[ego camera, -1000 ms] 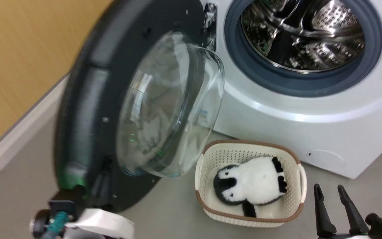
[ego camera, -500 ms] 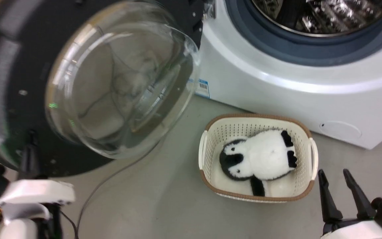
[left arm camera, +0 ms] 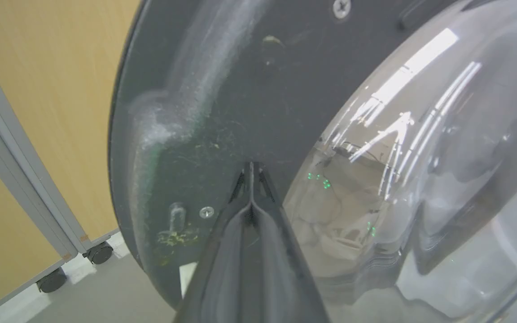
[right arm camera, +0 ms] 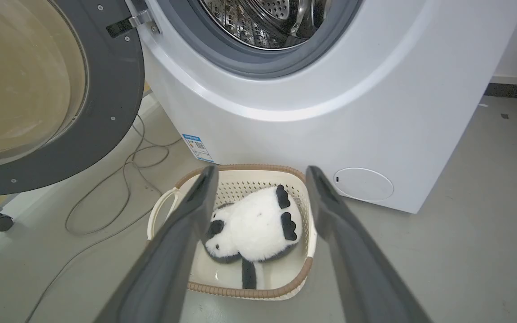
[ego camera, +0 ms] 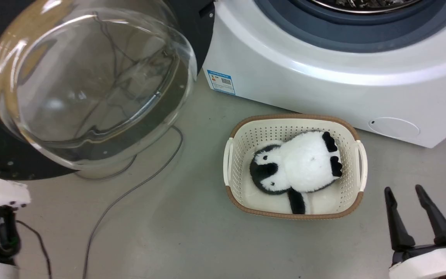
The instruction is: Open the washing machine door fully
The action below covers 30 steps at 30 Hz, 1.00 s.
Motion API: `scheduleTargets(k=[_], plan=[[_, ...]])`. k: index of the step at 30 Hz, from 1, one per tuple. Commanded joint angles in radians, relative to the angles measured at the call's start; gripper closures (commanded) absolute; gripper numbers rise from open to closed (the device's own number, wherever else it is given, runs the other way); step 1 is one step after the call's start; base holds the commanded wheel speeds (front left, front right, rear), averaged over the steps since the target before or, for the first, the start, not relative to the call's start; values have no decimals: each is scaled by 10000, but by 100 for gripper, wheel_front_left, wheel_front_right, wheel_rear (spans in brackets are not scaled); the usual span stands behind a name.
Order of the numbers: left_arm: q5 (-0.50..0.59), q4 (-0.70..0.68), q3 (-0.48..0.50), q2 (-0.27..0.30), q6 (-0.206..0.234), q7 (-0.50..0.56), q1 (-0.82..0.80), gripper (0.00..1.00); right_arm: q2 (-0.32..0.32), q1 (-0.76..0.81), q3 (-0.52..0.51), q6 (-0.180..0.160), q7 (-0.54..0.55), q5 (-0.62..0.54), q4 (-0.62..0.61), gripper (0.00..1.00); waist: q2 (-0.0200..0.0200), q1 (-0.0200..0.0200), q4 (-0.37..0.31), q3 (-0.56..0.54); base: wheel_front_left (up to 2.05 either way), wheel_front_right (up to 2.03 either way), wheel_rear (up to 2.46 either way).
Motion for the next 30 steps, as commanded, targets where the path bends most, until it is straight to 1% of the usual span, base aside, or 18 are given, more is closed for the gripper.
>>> scheduleTargets(k=[1, 5, 10, 15, 21, 27, 30], plan=[[-75, 281, 76, 189, -88, -78, -257, 100, -82, -145, -49, -7, 40, -27, -122, 0, 0, -1, -51, 48, 0, 0, 0], [-54, 814, 30, 366, -237, -196, -537, 100, -67, -168, -119, -7, 77, -23, -203, 0, 0, -1, -82, 106, 0, 0, 0], [38, 1427, -175, 418, -388, -324, -854, 100, 43, -171, -97, -7, 80, -60, -212, 0, 0, -1, -53, 100, 0, 0, 0], [275, 1507, -290, 390, -454, -582, -836, 100, 86, -137, -72, -7, 25, -26, -97, 0, 0, -1, -40, -173, 0, 0, 0], [656, 946, -704, 254, -637, -676, -308, 100, 204, -57, -150, -7, -271, 57, 174, 0, 0, -1, -60, -950, 0, 0, 0], [1164, -162, -1428, -71, -669, -668, 372, 100, 401, 177, -346, -7, -526, 126, 491, 0, 0, -1, -109, -1898, 0, 0, 0], [1294, -792, -1844, -234, -793, -536, 747, 100, 457, 216, -407, -7, -619, 137, 528, 0, 0, -1, -231, -2240, 0, 0, 0]])
